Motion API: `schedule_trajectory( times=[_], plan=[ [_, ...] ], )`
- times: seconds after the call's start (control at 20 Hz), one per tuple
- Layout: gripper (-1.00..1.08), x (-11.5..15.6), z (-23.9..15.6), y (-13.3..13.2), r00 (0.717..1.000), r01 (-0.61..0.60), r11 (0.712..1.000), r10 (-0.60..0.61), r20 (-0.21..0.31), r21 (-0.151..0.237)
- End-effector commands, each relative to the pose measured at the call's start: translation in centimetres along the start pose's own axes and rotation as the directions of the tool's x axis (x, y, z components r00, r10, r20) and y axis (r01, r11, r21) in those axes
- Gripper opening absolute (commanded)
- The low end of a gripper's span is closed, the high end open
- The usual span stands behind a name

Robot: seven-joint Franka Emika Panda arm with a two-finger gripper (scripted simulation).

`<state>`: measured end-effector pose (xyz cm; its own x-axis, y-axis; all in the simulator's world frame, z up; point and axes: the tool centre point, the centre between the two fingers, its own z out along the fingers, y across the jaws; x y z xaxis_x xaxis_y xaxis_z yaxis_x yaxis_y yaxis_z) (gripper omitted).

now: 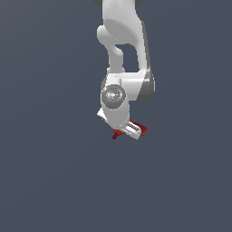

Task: Pick up the object and move it to a goal position.

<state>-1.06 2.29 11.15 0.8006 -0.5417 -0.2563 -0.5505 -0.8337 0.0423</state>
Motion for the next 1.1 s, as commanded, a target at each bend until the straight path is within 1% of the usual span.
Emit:
schedule_trajectory(
  times=[0.0, 0.25, 0.5, 1.05],
  plan=[
    [-1.00, 0.6, -1.9, -0.9, 1.000, 0.000, 1.000, 0.000, -0.003, 0.002],
    [-1.00, 1.8, -4.6, -2.4, 1.000, 0.000, 1.000, 0.000, -0.002, 0.002],
    [-1.00, 2.5, -6.4, -3.4, 1.000, 0.000, 1.000, 0.000, -0.002, 0.002],
    [-1.00, 3.2, -7.8, -4.2, 1.000, 0.000, 1.000, 0.000, -0.001, 0.003]
  ],
)
